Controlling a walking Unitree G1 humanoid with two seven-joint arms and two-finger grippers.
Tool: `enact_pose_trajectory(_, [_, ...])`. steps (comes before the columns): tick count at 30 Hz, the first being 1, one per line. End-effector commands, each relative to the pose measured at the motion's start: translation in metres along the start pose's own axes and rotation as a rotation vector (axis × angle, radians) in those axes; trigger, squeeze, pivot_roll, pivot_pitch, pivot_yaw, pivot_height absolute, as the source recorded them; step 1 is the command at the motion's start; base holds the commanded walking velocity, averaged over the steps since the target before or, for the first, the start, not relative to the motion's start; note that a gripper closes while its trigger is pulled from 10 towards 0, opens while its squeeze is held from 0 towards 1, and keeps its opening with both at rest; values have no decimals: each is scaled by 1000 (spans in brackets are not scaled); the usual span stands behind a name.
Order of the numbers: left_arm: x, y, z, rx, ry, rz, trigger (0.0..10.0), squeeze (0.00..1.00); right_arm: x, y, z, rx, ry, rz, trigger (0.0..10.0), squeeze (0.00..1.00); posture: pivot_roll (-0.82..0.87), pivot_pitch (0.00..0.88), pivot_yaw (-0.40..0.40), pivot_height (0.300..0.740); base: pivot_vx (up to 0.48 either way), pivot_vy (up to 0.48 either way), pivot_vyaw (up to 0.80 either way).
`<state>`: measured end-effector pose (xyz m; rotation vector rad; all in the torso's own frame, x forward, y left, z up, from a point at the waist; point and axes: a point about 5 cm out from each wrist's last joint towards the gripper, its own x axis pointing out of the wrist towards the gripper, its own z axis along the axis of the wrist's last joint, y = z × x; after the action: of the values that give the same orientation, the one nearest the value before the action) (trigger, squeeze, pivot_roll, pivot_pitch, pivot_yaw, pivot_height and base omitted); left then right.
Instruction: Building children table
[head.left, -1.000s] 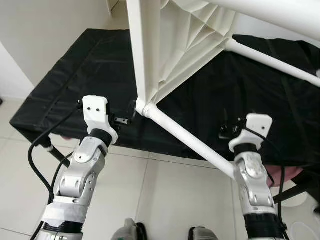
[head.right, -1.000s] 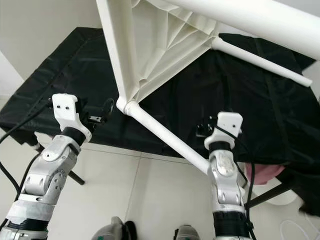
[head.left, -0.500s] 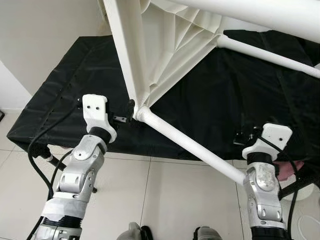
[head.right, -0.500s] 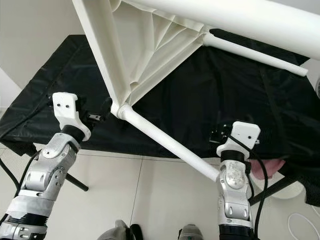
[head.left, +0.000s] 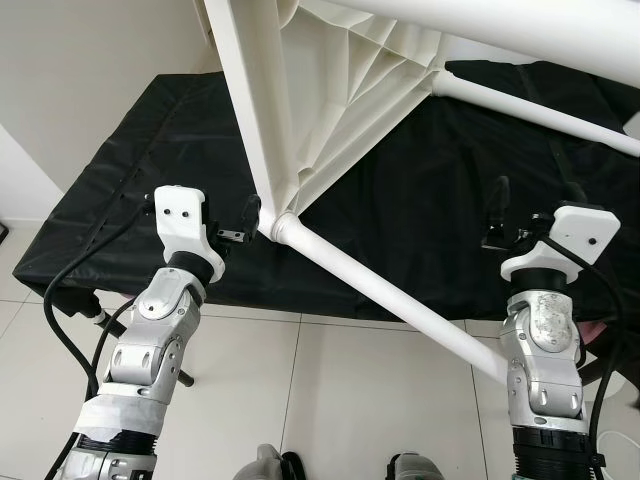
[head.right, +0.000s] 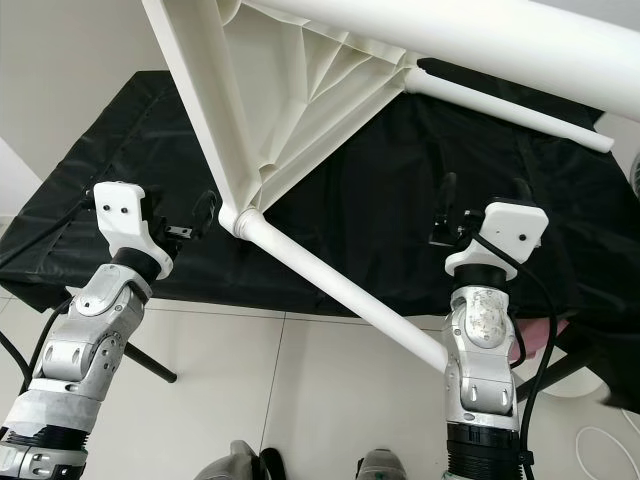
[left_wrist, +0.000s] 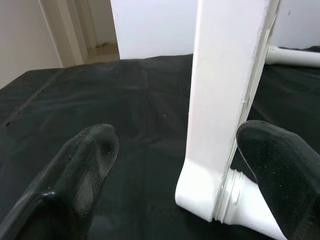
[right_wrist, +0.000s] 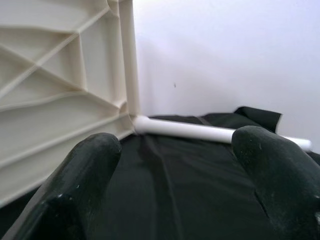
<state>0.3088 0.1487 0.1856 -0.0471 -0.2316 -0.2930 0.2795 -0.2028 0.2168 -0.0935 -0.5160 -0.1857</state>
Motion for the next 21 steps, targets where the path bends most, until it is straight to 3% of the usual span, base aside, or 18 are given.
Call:
enact_pose_trajectory(1, [0,2,2,43,-5,-89,10000,0,8,8,8,30,-31,30,10000,0,-76,73,107,740,0,0,0])
enact_pose_trajectory(5, [6,5,6,63,-28,-104,10000,0,26,21,23,93,-80,67,10000,0,-59,66,88,740,0,0,0])
enact_pose_trajectory(9, [11,5,10,72,-40,-134,10000,0,34,25,31,114,-96,88,10000,0,-58,66,84,740,0,0,0])
enact_pose_trajectory(16, [15,5,12,84,-44,-144,10000,0,36,25,32,130,-90,90,10000,0,-64,59,82,740,0,0,0])
enact_pose_trajectory(21, [20,16,13,113,-40,-121,10000,0,32,28,25,139,-64,87,10000,0,-71,55,85,740,0,0,0])
